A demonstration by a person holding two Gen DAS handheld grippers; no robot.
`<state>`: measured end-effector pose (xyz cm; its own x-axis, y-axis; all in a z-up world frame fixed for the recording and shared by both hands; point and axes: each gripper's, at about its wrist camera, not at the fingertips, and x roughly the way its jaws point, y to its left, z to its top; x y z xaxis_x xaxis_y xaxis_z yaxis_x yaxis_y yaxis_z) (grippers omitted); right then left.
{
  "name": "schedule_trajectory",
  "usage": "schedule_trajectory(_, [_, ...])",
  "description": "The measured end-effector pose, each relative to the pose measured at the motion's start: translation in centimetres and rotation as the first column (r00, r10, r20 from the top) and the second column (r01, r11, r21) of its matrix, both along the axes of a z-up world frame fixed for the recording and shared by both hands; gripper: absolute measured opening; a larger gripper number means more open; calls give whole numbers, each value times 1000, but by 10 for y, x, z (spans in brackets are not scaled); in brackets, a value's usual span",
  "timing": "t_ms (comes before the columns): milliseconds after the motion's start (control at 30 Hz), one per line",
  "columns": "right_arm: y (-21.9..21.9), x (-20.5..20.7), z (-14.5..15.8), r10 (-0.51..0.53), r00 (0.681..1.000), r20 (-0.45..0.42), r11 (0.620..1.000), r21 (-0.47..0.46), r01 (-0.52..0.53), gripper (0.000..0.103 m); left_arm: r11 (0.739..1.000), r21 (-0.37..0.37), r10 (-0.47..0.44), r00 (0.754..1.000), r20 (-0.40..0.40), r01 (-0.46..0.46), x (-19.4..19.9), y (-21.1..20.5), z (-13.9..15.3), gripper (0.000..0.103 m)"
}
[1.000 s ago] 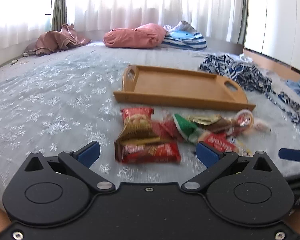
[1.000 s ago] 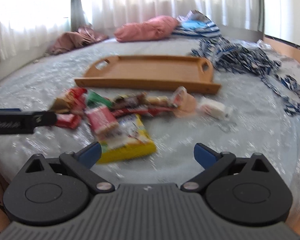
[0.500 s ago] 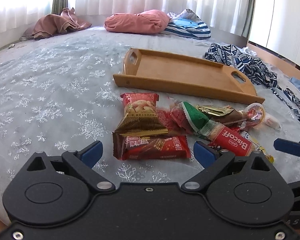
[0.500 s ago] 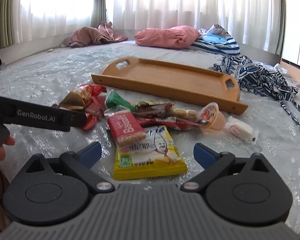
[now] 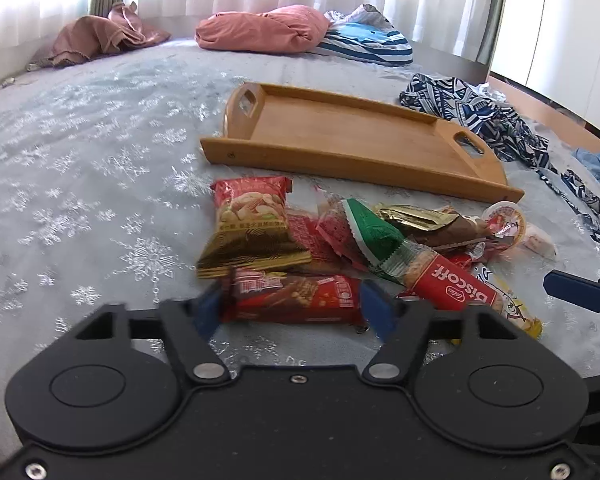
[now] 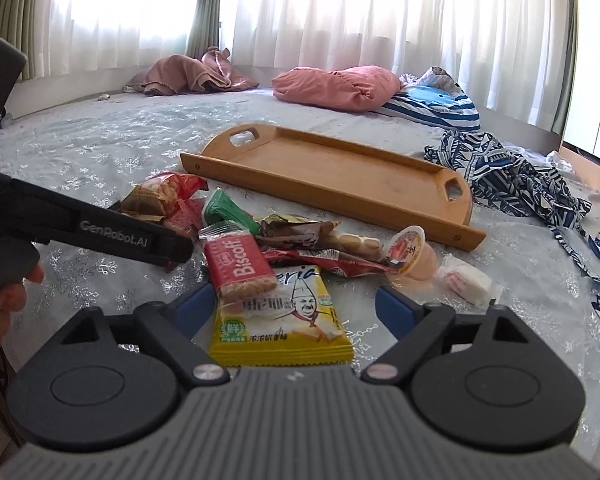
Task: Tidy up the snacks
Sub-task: 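Grasp the red chocolate wafer bar with the left tool while the right tool grasps the red Biscoff pack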
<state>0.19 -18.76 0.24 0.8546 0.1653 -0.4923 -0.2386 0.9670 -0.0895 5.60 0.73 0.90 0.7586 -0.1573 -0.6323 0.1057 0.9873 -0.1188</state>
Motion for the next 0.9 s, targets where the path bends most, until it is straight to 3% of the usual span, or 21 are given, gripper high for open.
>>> schedule_trajectory(200, [2,1,4,23,1000,4,999,35,-23,89,996,-93,0,1000,-30,-3,-8,13,9,64])
schedule_trajectory(333, [8,6,6,36,999,7,999,31,-36,84,995,-97,14,1000,-12,-15,-14,19,19,64])
schedule_trajectory(533, [18,18,7,62,998,-1,998,21,-62,69,996,-83,39,999,26,-36,-17,30,35,64])
schedule_trajectory(800, [33,29,9,88,996,-7,996,11,-88,68,996,-80,51,998,32,-48,-13,33,41,64])
schedule_trajectory(900, [39,33,6,85,996,-19,996,-28,-86,61,996,-81,48,998,32,-45,-11,31,42,65])
